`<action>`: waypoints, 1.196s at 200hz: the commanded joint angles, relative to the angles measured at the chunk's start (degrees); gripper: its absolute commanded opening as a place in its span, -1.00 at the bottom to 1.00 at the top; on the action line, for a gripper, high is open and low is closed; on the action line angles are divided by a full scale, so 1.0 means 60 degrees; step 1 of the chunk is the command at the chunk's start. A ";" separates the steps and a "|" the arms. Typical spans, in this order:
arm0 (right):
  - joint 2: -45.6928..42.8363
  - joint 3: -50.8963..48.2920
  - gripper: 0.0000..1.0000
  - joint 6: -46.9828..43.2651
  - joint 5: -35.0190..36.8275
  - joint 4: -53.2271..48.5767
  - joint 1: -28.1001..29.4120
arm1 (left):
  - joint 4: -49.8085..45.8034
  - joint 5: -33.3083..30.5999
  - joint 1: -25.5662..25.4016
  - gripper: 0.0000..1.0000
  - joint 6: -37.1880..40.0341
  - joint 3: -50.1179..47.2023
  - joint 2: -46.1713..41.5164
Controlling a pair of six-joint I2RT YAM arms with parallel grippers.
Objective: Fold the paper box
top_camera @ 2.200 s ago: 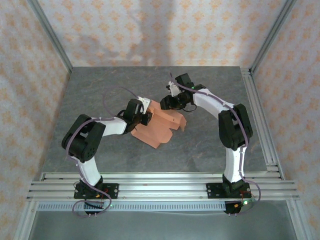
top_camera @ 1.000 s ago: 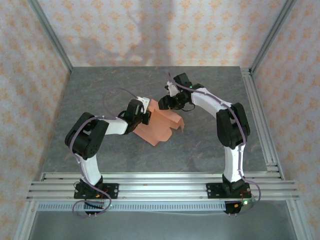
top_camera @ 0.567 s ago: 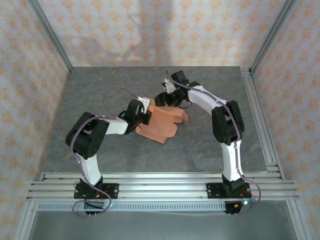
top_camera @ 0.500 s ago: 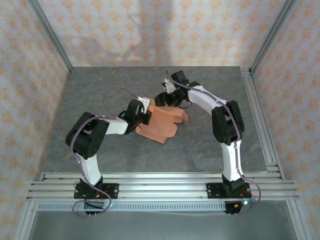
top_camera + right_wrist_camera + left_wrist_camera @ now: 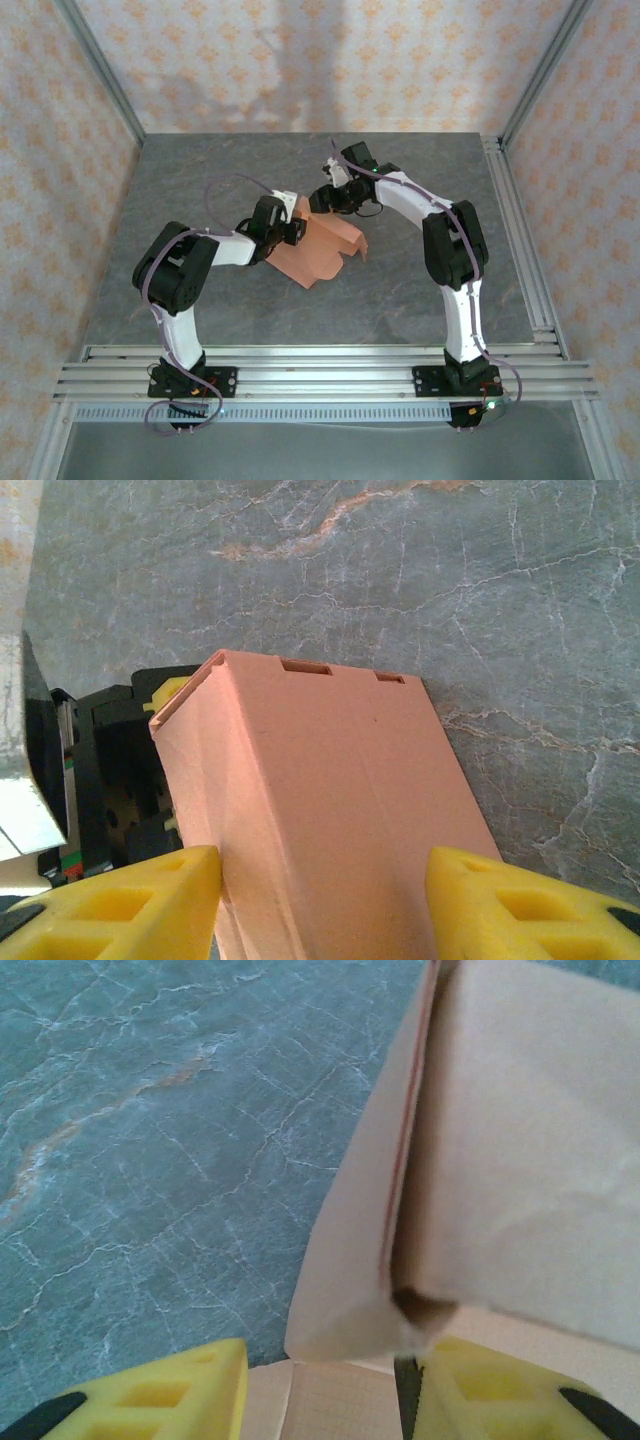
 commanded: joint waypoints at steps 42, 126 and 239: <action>0.0402 -0.0184 0.09 0.0190 -0.0165 -0.0036 0.0086 | 0.0276 0.0671 0.0223 -0.12 -0.0480 0.0390 0.0155; 0.0043 -0.0665 0.09 0.0479 -0.0298 0.0241 0.0088 | 0.0179 0.0633 0.0253 -0.82 -0.0470 0.0275 -0.0058; -0.1215 -0.2757 0.13 0.1517 -0.0434 0.1898 0.0613 | -0.0965 -0.0719 -0.0445 -0.82 -0.0157 -0.1506 -0.1964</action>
